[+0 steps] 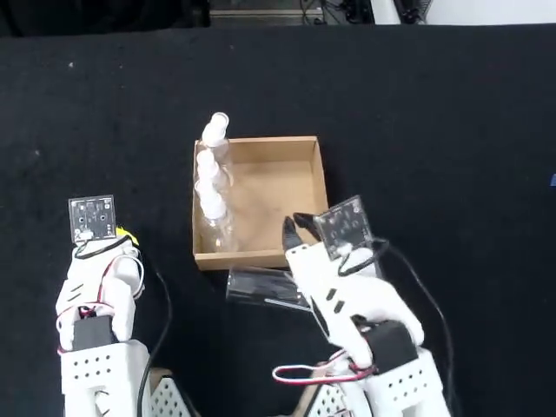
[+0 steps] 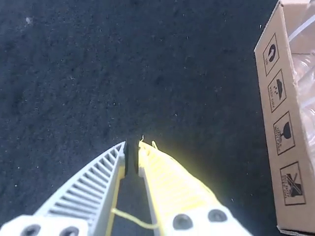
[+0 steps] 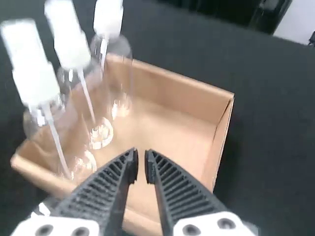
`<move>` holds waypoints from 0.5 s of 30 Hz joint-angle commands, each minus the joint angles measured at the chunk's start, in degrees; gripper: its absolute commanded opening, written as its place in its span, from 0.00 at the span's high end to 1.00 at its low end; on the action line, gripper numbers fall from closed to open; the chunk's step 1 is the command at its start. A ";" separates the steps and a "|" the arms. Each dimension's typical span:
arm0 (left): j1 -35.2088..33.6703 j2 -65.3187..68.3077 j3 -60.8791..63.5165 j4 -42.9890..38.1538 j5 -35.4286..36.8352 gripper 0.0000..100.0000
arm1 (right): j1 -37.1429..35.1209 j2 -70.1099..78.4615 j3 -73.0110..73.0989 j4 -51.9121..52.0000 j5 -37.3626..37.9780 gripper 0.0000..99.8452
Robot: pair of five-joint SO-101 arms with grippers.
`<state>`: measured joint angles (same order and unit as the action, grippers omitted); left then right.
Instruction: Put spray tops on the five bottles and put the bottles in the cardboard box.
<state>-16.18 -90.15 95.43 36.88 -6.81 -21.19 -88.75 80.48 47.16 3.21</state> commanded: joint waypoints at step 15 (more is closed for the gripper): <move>-0.13 -0.53 -0.57 -1.32 0.35 0.97 | -7.12 27.56 -4.00 -18.02 -2.20 0.99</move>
<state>-16.18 -90.15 95.43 36.88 -6.81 -27.43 -63.08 79.43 31.16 1.36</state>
